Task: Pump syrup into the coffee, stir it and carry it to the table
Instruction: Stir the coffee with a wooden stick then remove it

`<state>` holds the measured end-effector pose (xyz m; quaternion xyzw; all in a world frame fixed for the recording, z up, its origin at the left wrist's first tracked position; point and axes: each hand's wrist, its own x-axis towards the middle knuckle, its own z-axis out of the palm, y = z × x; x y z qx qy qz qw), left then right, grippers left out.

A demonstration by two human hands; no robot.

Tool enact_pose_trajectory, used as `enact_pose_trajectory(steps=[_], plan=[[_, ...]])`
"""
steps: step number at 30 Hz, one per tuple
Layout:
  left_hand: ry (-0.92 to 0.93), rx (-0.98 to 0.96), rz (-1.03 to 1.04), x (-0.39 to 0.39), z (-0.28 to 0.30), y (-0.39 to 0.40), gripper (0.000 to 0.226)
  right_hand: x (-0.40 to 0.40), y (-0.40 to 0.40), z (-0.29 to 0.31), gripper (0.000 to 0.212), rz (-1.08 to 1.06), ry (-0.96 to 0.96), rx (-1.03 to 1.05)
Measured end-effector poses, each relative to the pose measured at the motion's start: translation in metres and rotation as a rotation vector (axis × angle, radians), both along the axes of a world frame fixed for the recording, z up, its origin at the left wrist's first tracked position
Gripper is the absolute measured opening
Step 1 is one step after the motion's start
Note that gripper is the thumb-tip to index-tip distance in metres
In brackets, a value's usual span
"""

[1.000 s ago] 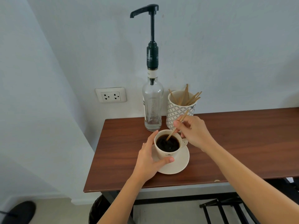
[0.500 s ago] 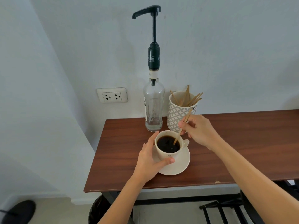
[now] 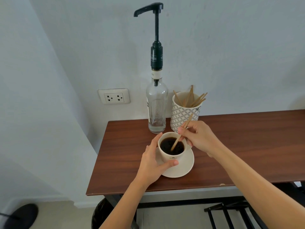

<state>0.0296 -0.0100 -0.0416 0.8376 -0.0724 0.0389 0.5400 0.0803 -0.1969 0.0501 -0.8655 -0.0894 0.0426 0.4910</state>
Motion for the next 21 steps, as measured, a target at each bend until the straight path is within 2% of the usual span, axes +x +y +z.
enact_pose_trajectory(steps=[5,9,11,14,18,21], plan=[[0.002,-0.001,0.0,0.0,0.0,-0.001,0.091,0.004,0.003,0.001,0.016,-0.116,-0.138,-0.023],[0.007,0.004,0.009,0.0,0.001,-0.001,0.092,0.0,-0.008,0.009,0.017,-0.027,-0.056,-0.121],[0.005,-0.002,0.006,0.0,0.0,0.0,0.094,-0.005,0.0,0.005,0.015,0.0,-0.021,-0.062],[0.007,-0.005,-0.001,0.0,-0.001,-0.001,0.096,-0.004,0.013,-0.003,0.015,-0.073,-0.119,-0.018],[0.003,-0.001,0.002,0.0,0.0,-0.001,0.092,0.003,0.006,0.005,0.015,-0.143,-0.223,-0.161],[0.005,0.003,0.005,0.0,0.001,-0.001,0.092,-0.001,-0.004,0.013,0.018,-0.08,-0.15,-0.262]])
